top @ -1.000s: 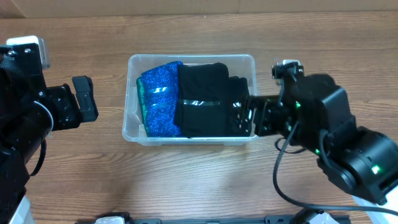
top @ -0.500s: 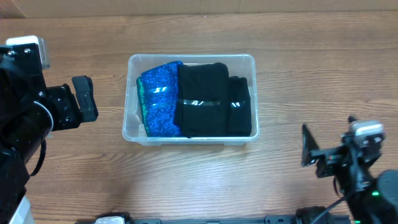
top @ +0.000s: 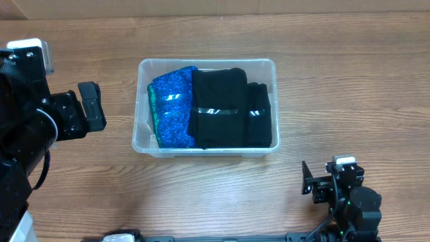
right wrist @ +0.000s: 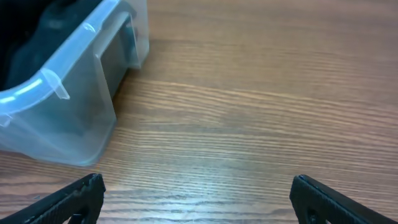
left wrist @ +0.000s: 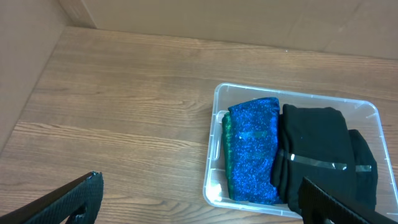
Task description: Pack container
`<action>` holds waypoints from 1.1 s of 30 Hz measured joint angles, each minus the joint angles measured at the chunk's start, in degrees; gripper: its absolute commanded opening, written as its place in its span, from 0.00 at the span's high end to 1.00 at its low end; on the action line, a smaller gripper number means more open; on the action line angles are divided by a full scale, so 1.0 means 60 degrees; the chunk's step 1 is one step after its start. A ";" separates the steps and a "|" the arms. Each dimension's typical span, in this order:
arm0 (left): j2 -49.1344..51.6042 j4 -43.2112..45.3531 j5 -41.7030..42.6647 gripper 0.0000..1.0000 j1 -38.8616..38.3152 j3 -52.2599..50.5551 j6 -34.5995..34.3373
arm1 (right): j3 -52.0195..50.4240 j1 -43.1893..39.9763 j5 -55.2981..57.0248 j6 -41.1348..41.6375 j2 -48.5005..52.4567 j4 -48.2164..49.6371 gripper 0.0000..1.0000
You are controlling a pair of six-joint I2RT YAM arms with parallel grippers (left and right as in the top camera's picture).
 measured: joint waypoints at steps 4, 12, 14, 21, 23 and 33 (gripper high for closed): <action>0.0000 0.0000 0.0000 0.00 0.0000 0.0000 0.0000 | -0.0433 0.0000 0.0004 0.0000 0.0000 -0.0229 0.00; 0.0000 0.0000 0.0000 0.00 0.0000 0.0000 0.0004 | -0.0561 0.0000 0.0004 -0.0004 0.0000 -0.0324 0.00; 0.0000 0.0000 0.0000 0.00 -0.0007 0.0000 0.0000 | -0.0561 0.0000 0.0004 0.0000 0.0000 -0.0324 0.00; 0.0000 0.0000 0.0000 0.00 -0.0069 0.0000 0.0000 | -0.0561 0.0000 0.0000 0.0000 0.0000 -0.0321 0.00; 0.0000 0.0000 0.0000 0.00 -0.0069 0.0000 0.0004 | -0.0561 0.0000 0.0004 0.0004 0.0000 -0.0324 0.00; -0.1942 0.1523 -0.0033 0.00 -0.0069 -0.2131 0.0004 | -0.0561 -0.0004 0.0000 0.0000 0.0000 -0.0328 0.00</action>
